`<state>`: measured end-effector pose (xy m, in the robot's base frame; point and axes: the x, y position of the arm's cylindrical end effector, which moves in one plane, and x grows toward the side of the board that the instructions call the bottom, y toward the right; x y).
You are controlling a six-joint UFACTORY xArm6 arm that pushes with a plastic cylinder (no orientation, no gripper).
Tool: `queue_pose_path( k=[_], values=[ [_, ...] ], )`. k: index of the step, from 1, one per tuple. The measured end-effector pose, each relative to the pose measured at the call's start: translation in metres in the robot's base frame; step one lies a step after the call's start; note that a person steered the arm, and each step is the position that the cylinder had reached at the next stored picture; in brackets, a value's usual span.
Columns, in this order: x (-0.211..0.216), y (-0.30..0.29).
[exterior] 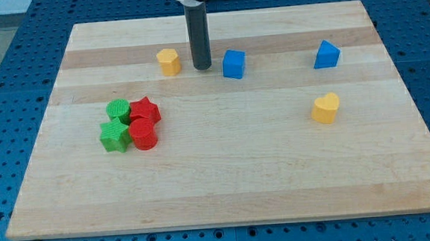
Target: Move your arm closer to blue triangle
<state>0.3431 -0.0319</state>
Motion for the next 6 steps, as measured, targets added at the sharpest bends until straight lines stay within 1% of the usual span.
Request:
queue_pose_path(
  k=[2,3,4,5,6],
  values=[
    [-0.001,0.057],
    [-0.027,0.069],
    [-0.093,0.088],
    [-0.125,0.183],
    [-0.113,0.283]
  ],
)
